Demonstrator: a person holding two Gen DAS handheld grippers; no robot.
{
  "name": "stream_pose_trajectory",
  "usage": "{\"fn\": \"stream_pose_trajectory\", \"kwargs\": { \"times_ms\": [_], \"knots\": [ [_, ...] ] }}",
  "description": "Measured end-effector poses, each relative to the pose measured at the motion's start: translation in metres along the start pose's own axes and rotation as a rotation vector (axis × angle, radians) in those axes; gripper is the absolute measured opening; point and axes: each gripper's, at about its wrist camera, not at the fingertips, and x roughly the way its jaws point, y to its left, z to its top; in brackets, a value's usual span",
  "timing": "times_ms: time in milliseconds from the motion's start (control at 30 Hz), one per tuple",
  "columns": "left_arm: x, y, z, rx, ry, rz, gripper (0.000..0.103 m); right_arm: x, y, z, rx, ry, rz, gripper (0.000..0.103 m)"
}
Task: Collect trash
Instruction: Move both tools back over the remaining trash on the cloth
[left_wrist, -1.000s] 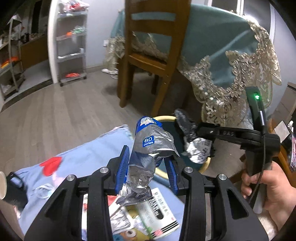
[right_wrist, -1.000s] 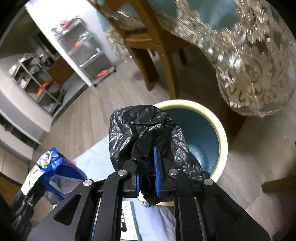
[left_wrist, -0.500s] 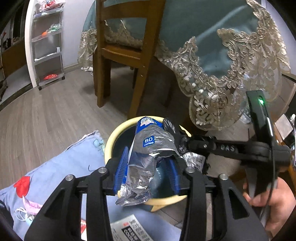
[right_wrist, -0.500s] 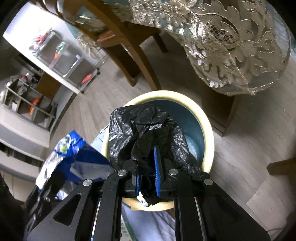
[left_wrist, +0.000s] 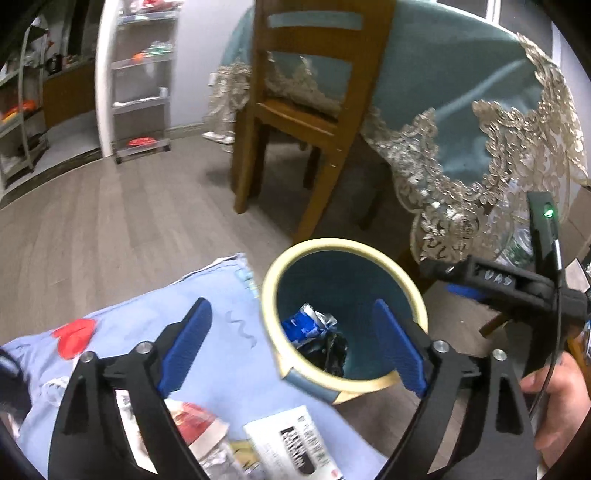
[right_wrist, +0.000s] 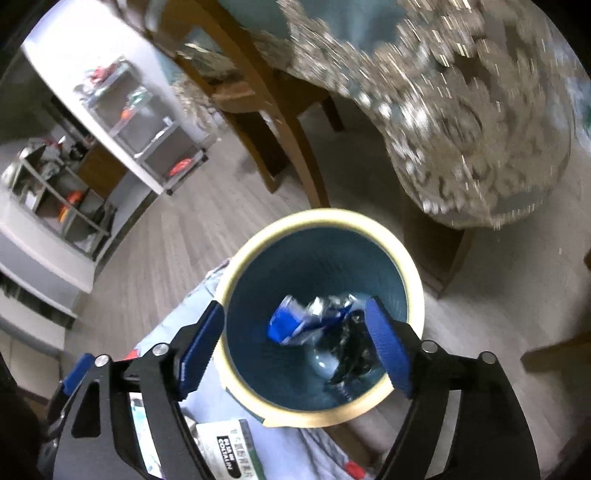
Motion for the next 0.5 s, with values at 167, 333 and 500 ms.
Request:
{"fn": "stream_pose_trajectory", "kwargs": {
  "times_ms": [167,333,500],
  "knots": [
    [-0.045,0.023,-0.013,-0.008,-0.036,0.057,0.096,-0.03,0.029,-0.008,-0.103,-0.079,0.004,0.094],
    [-0.092,0.043,-0.026,-0.012,-0.064,0.111,0.097,-0.06,0.065,-0.025,-0.208,-0.148,0.021,0.097],
    [-0.143,0.056,-0.046,0.001,-0.095,0.146,0.097,-0.088,0.093,-0.054,-0.255,-0.19,0.109,0.098]
  ]
}}
